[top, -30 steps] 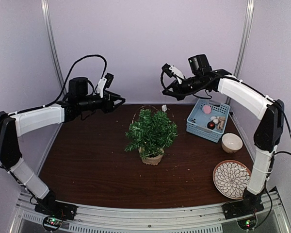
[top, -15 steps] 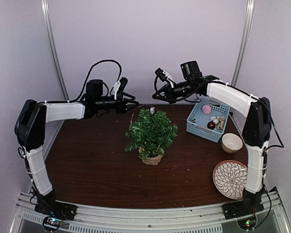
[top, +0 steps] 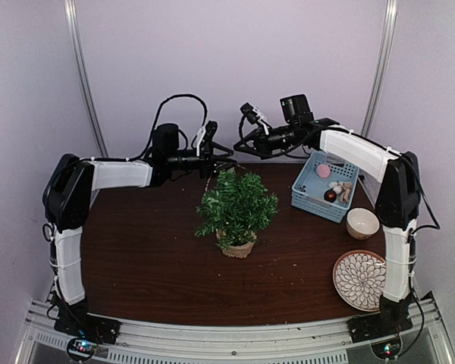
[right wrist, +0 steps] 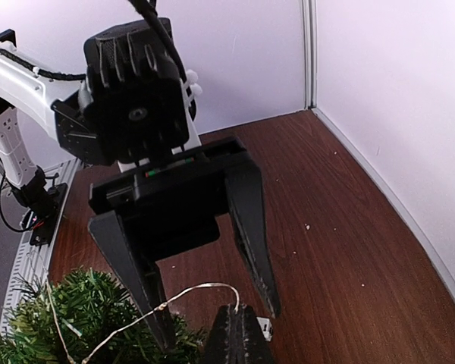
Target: Decorate the small christmas tree
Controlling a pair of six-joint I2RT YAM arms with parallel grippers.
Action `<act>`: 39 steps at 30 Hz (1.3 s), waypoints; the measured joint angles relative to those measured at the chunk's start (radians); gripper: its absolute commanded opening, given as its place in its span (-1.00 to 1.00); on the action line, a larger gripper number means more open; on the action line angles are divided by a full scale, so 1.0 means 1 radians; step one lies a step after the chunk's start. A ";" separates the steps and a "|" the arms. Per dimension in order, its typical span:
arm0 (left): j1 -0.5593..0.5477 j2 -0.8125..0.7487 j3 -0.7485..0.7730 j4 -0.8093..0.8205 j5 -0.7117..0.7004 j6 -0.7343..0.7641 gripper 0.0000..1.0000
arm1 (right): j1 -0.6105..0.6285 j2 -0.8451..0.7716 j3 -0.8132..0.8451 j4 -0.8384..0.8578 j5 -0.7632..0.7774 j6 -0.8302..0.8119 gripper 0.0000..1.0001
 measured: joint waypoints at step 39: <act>-0.014 0.044 0.040 0.028 -0.074 -0.082 -0.81 | -0.012 -0.005 -0.078 0.117 -0.011 0.081 -0.92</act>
